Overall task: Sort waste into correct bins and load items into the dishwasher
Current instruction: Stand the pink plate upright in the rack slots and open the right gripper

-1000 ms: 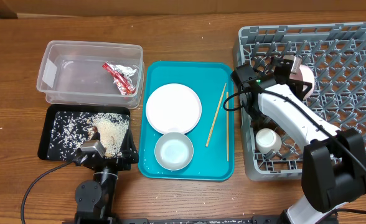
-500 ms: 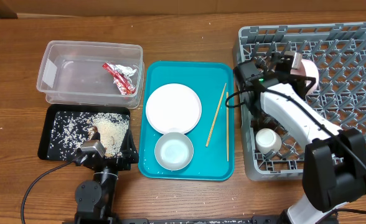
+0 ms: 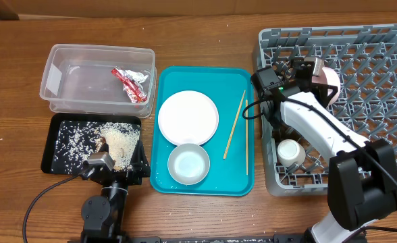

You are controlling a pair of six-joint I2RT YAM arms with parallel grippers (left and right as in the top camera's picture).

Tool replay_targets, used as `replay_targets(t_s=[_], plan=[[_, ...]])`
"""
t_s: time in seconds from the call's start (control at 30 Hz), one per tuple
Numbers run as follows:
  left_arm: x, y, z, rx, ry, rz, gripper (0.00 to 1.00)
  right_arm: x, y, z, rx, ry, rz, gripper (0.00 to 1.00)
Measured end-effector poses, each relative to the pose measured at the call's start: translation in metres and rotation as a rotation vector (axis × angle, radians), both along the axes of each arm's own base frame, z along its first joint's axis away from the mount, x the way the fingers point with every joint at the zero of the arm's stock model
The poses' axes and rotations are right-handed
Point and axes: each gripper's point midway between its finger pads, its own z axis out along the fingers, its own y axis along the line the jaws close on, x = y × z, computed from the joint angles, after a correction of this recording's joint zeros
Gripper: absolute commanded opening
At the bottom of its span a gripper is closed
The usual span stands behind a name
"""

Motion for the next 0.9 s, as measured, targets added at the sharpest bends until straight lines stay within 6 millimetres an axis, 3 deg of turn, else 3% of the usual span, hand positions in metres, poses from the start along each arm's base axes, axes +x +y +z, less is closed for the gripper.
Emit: replay_targets(t_s=[0.5,0.7,0.9], plan=[[0.000,0.000,0.000,0.000,0.000,0.000,1.00,0.009,0.009,0.024,-0.132,-0.055,0.022,0.05],[0.000,0.000,0.000,0.000,0.000,0.000,1.00,0.008,0.006,0.021,-0.148,-0.005,0.022,0.05],[0.000,0.000,0.000,0.000,0.000,0.000,1.00,0.001,-0.001,0.005,-0.141,0.061,0.020,0.05]])
